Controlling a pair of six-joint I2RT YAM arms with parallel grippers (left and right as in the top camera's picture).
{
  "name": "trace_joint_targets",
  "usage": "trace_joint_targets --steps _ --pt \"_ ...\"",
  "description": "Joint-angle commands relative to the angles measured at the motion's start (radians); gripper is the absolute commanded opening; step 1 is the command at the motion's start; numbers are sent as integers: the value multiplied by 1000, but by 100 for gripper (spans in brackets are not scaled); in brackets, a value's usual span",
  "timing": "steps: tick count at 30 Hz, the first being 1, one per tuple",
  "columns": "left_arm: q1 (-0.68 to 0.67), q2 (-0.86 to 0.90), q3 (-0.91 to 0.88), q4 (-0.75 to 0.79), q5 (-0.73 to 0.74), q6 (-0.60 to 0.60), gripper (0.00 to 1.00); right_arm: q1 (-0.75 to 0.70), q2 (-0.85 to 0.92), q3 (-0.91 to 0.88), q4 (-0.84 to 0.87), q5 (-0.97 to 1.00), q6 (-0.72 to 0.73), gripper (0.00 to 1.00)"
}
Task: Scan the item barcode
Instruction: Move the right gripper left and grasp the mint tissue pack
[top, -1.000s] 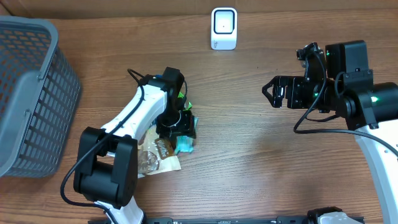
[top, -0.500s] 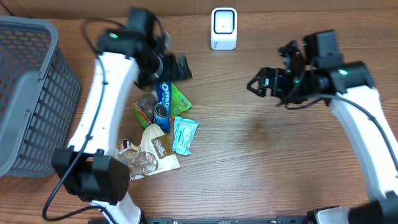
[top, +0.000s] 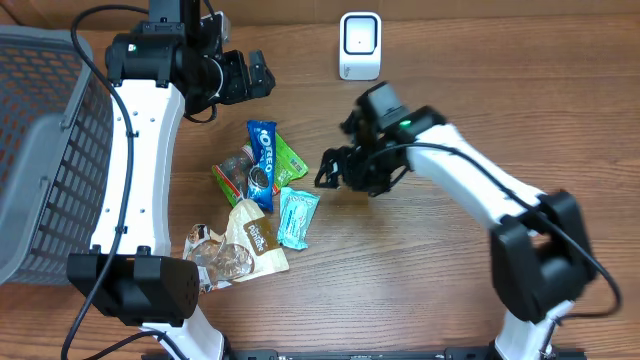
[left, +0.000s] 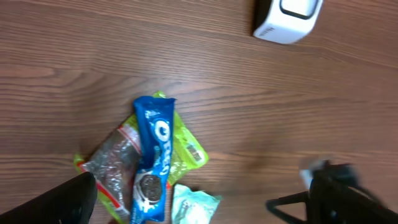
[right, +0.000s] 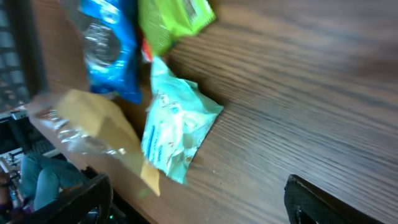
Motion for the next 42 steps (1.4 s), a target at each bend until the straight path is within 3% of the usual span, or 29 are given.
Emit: trace_joint_targets --steps 1,7,19,21,23,25,32,42 --pt "-2 2 14 2 -62 -10 100 41 59 25 31 -9 66 87" --pt "-2 2 14 2 -63 -10 100 87 109 25 116 -6 139 84" --pt "-2 2 14 25 -134 -10 100 165 158 24 178 145 240 54" --pt "-2 2 14 36 -135 -10 100 171 180 25 186 145 244 43" --pt "-2 2 14 36 -135 -10 100 170 190 24 183 145 269 20" --pt "-2 2 14 36 -135 -10 100 164 191 25 179 143 277 4" --pt "-2 2 14 35 -134 -10 100 97 178 58 84 110 263 4" --pt "-2 2 14 35 -134 -10 100 -150 156 154 -216 81 -120 4"
